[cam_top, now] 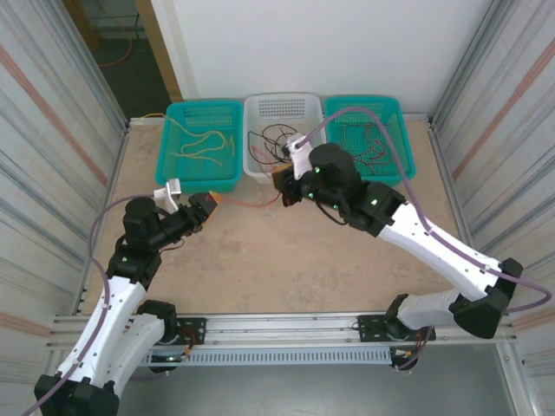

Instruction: Untangle the cables

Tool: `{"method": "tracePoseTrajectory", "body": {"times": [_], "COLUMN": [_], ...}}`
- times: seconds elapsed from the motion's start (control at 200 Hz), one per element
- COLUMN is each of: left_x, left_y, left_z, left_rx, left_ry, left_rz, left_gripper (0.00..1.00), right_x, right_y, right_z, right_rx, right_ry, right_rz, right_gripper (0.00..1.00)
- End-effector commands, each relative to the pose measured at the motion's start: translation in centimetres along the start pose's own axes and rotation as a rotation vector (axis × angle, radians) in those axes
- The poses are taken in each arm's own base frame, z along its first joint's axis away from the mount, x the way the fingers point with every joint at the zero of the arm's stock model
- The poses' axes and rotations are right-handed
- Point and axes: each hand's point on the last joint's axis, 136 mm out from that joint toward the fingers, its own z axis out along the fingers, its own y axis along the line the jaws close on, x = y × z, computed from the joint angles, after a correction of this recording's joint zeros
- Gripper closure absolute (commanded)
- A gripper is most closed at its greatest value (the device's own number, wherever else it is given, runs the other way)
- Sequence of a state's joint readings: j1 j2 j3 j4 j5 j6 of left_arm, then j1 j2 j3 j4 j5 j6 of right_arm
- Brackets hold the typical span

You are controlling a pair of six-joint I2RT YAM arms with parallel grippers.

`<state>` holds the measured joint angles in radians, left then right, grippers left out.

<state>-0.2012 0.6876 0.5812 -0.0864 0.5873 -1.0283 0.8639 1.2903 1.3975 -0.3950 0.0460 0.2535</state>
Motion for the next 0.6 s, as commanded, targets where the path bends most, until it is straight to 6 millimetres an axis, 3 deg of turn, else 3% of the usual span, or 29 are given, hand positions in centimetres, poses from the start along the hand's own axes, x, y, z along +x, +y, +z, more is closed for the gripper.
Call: {"method": "tracePoseTrajectory", "body": {"times": [0.0, 0.2, 0.341, 0.591], "left_x": [0.3, 0.6, 0.6, 0.8], "left_y": [-0.6, 0.0, 0.0, 0.2], "left_z": [-0.7, -0.6, -0.6, -0.6], "left_rx": [-0.008, -0.033, -0.036, -0.047], "left_ry": [0.017, 0.031, 0.034, 0.042], "left_rz": [0.057, 0.066, 0.071, 0.089], "left_gripper": [0.38, 0.38, 0.38, 0.38], "right_x": [-4.2, -7.7, -9.2, -9.0], "right_y": [-2.9, -13.1, -18.7, -28.0], "right_z": [-2.6, -3.5, -3.0, -2.2], "right_rx": [0.071, 0.347, 0.469, 0.652], "right_ry": [-0.1, -0.154, -0.17, -0.14], "right_rz": [0.064, 0.166, 0.208, 0.292], "right_gripper": [1.0, 1.0, 1.0, 1.0]}}
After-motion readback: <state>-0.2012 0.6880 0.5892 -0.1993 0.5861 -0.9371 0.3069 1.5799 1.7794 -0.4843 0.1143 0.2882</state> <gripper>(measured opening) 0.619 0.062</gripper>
